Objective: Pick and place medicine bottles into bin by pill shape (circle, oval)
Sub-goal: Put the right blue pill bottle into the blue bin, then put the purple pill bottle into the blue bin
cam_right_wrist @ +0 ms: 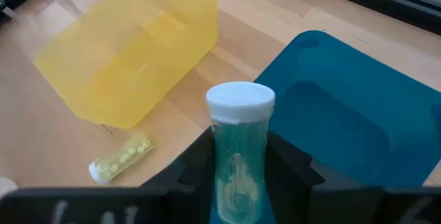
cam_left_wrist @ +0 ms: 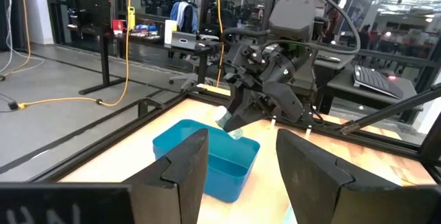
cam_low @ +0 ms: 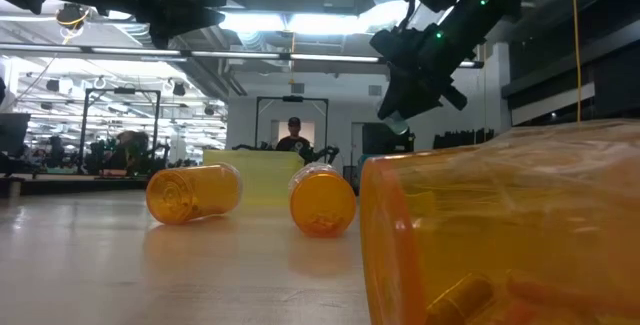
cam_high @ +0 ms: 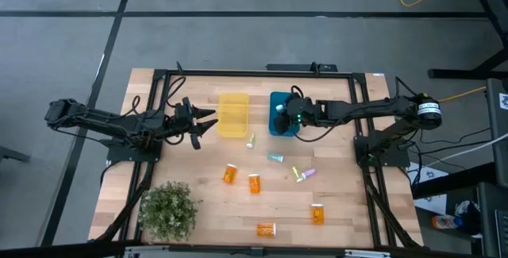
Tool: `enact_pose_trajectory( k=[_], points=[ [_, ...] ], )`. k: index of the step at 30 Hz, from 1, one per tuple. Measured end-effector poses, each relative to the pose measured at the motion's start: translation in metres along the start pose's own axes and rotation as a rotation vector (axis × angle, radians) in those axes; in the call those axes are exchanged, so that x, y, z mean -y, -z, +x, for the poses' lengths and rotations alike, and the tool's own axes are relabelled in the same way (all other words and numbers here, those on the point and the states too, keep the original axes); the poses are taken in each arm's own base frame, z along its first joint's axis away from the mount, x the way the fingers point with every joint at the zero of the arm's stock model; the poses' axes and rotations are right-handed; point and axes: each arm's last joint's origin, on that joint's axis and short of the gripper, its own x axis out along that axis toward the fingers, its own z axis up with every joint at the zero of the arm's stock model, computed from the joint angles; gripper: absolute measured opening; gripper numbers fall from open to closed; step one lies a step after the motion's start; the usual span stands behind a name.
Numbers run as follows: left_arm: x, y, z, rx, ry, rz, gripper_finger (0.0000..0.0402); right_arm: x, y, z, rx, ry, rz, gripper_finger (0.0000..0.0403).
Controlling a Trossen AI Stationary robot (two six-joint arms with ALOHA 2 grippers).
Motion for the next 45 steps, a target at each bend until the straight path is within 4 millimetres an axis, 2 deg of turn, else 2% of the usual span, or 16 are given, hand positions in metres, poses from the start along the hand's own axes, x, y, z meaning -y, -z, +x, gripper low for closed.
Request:
enact_pose_trajectory(
  k=[6, 10, 19, 24, 29, 34, 37, 41, 45],
  points=[
    [0.0, 0.0, 0.0, 0.0, 0.0, 0.0, 0.0165, 0.0, 0.0, 0.0, 0.001, 0.001, 0.022, 0.0191],
    [0.0, 0.0, 0.0, 0.0, 0.0, 0.0, 0.0165, 0.0, 0.0, 0.0, 0.001, 0.001, 0.024, 0.0219],
    [0.0, 0.0, 0.0, 0.0, 0.0, 0.0, 0.0165, -0.001, 0.001, 0.0, -0.031, -0.032, 0.022, 0.0225],
    [0.0, 0.0, 0.0, 0.0, 0.0, 0.0, 0.0165, 0.0, 0.012, -0.005, -0.267, -0.176, 0.061, 0.0224],
    [0.0, 0.0, 0.0, 0.0, 0.0, 0.001, 0.0165, -0.004, 0.025, -0.037, -0.505, -0.31, 0.072, 0.0224],
    [0.0, 0.0, 0.0, -0.001, 0.0, 0.003, 0.0165, -0.005, 0.035, -0.079, -0.558, -0.363, -0.012, 0.0224],
    [0.0, 0.0, 0.0, -0.001, 0.0, 0.003, 0.0165, -0.008, 0.047, -0.097, -0.608, -0.378, -0.077, 0.0224],
    [0.0, 0.0, 0.0, -0.001, 0.0, 0.004, 0.0165, -0.015, 0.064, -0.107, -0.655, -0.41, -0.261, 0.0224],
    [0.0, 0.0, 0.0, -0.001, 0.0, 0.003, 0.0165, -0.025, 0.079, -0.105, -0.607, -0.414, -0.53, 0.0224]
  ],
)
